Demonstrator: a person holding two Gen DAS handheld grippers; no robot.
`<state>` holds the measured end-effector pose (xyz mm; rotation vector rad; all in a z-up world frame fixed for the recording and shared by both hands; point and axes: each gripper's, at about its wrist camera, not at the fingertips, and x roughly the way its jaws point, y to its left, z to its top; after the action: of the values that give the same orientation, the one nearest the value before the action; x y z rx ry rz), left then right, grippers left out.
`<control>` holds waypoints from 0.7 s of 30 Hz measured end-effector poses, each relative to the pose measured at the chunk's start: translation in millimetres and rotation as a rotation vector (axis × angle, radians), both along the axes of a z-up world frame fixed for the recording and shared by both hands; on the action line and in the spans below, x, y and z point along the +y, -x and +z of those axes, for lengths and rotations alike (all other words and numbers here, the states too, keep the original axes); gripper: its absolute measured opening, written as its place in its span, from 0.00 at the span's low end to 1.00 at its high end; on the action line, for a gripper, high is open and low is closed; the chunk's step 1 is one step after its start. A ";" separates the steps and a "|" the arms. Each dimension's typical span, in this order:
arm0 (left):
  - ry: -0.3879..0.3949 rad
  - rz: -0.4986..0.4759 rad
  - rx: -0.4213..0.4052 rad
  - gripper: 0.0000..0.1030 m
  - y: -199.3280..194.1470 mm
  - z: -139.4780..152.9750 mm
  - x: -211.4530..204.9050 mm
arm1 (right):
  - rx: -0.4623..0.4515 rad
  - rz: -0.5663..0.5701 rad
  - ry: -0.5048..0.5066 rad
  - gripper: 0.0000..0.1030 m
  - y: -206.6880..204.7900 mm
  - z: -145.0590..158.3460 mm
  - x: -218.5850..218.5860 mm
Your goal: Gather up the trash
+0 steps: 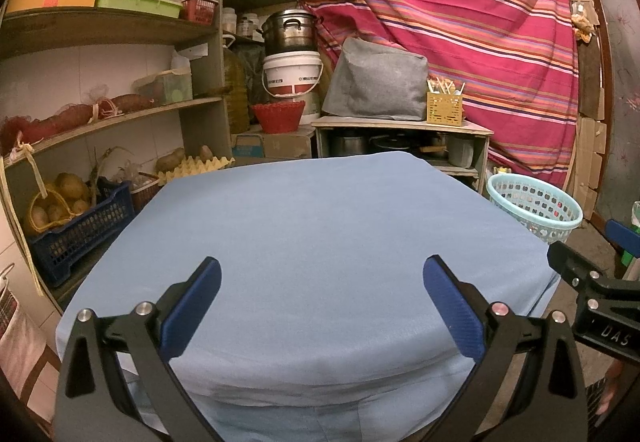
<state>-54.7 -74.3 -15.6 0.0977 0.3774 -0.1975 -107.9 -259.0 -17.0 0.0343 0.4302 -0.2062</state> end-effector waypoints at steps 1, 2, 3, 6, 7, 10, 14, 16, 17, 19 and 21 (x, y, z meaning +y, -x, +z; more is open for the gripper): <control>0.000 0.000 0.001 0.96 -0.4 0.2 0.0 | 0.001 0.000 0.000 0.96 0.1 0.0 0.0; 0.001 -0.001 0.003 0.96 -0.7 0.4 0.8 | 0.000 0.000 0.000 0.96 -0.1 0.0 -0.1; 0.003 -0.001 0.003 0.96 -0.5 0.5 0.9 | -0.001 0.000 -0.001 0.96 -0.2 0.2 -0.3; 0.001 -0.002 0.000 0.96 -2.0 0.5 2.7 | 0.000 0.000 0.000 0.96 -0.9 -0.7 -0.4; 0.000 -0.001 -0.002 0.96 -1.9 0.3 2.3 | 0.000 0.000 0.000 0.96 -0.7 -0.7 -0.5; 0.000 0.000 -0.002 0.96 -1.9 -0.1 2.5 | 0.000 0.001 -0.001 0.96 -0.9 -0.7 -0.8; -0.001 0.001 -0.004 0.96 -1.7 -0.2 1.9 | 0.000 0.001 -0.002 0.96 -0.3 -0.4 -1.3; 0.001 0.002 -0.004 0.96 -1.8 0.1 3.1 | 0.000 0.001 0.000 0.96 -0.2 -0.3 -1.3; 0.001 0.002 -0.004 0.96 -1.8 0.0 3.2 | 0.000 0.001 0.001 0.96 -0.6 -0.5 -1.0; 0.000 0.002 -0.004 0.96 -2.0 -0.2 3.2 | 0.000 0.002 0.000 0.96 -0.4 -0.3 -1.3; -0.001 0.001 -0.002 0.96 -2.1 -0.3 3.6 | 0.000 0.002 -0.001 0.96 -0.6 -0.3 -1.1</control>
<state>-52.6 -70.8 -15.9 0.0984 0.3750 -0.1961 -107.2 -260.2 -17.3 0.0346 0.4307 -0.2043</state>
